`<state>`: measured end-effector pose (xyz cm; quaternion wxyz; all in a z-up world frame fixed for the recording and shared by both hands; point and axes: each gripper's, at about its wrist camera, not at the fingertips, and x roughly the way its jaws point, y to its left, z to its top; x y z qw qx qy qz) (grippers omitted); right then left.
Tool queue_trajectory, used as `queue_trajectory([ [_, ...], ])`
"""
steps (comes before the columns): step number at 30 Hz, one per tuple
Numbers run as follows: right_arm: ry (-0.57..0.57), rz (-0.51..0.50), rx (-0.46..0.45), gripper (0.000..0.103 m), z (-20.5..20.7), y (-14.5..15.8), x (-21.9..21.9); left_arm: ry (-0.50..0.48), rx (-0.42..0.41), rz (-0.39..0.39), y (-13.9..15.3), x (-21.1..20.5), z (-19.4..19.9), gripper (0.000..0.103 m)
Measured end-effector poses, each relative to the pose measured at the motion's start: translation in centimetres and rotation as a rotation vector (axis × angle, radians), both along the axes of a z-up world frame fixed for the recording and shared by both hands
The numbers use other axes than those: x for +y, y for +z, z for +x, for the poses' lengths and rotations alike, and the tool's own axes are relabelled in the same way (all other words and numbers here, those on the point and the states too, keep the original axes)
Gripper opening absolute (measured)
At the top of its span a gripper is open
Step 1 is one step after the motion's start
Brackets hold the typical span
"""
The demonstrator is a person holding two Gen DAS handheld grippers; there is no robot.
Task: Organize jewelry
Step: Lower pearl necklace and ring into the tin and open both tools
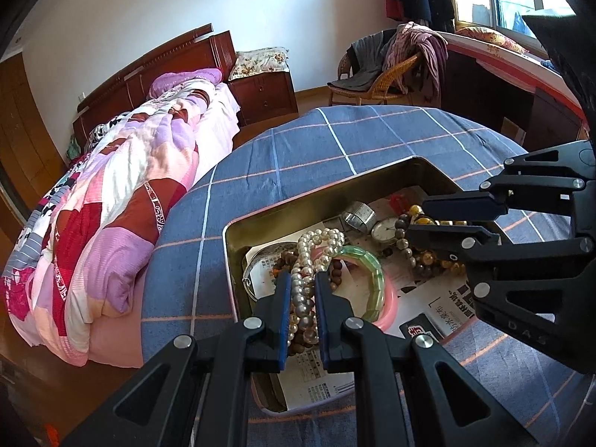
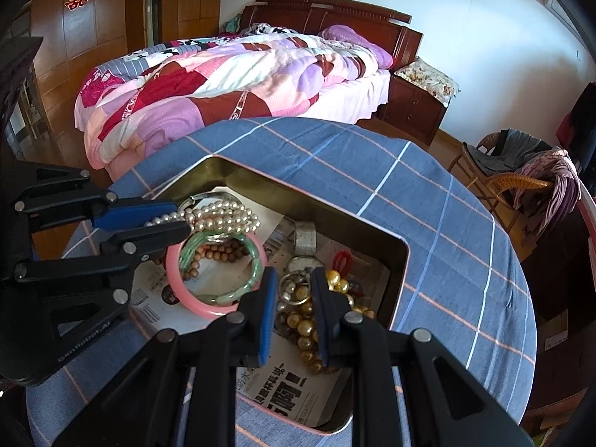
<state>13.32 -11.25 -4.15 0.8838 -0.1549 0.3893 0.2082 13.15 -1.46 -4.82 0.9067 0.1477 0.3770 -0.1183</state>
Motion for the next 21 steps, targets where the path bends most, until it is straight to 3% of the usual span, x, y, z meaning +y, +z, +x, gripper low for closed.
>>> queue_trajectory([
  [21,-0.002,0.003,-0.011,0.022,0.09,0.03,0.05,0.006,-0.001,-0.009,-0.13,0.29,0.00,0.012],
])
